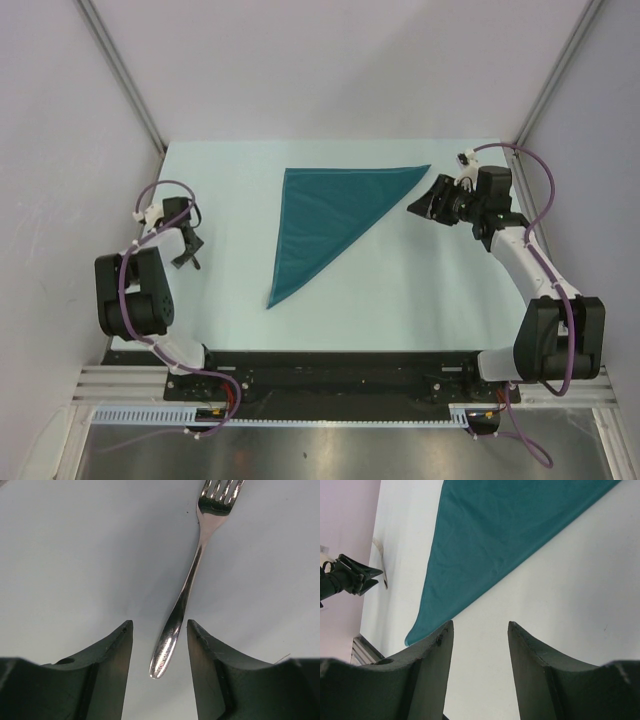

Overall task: Fold the napkin, place the utensils inside, and roll it up
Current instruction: Grab a utensil with the left arm

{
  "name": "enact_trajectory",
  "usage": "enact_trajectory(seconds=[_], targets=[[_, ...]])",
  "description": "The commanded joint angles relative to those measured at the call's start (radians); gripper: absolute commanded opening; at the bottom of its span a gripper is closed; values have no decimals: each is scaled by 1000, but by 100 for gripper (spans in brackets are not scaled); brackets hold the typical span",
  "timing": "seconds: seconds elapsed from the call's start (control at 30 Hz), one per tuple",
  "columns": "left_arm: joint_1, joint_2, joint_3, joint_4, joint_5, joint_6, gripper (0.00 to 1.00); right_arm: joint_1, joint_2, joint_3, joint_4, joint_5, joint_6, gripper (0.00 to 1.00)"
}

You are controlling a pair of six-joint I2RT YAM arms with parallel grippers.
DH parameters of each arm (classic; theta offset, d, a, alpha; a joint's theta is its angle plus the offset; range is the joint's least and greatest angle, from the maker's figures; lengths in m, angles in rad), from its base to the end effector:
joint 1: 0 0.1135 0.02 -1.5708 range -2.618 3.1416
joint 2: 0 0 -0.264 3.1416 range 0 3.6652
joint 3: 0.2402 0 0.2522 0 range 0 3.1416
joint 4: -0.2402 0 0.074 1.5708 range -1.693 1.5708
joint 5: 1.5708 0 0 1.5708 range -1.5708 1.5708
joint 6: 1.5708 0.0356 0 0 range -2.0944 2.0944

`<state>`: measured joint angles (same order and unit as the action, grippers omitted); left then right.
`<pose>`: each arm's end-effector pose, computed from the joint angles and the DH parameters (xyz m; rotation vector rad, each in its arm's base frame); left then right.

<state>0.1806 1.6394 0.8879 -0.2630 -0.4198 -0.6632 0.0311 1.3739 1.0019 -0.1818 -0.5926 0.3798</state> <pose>0.3066 0.0707 0.1630 -1.1558 2.2058 0.3446 0.3057 0.0294 0.2848 0.0124 2.1399 0.8704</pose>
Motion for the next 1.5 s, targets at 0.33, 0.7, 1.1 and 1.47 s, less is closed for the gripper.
enact_trajectory(seconds=[0.33, 0.7, 1.1, 1.47], targets=[[-6, 59, 60, 7, 42, 94, 42, 3, -44, 10, 21, -24, -16, 53], [-36, 145, 125, -85, 73, 166, 26, 3, -56, 9, 22, -26, -21, 53], [-138, 139, 143, -153, 64, 200, 0, 4, -61, 15, 16, -21, -25, 53], [-404, 42, 123, -239, -1, 218, 0, 3, -62, 14, 15, -18, -24, 53]])
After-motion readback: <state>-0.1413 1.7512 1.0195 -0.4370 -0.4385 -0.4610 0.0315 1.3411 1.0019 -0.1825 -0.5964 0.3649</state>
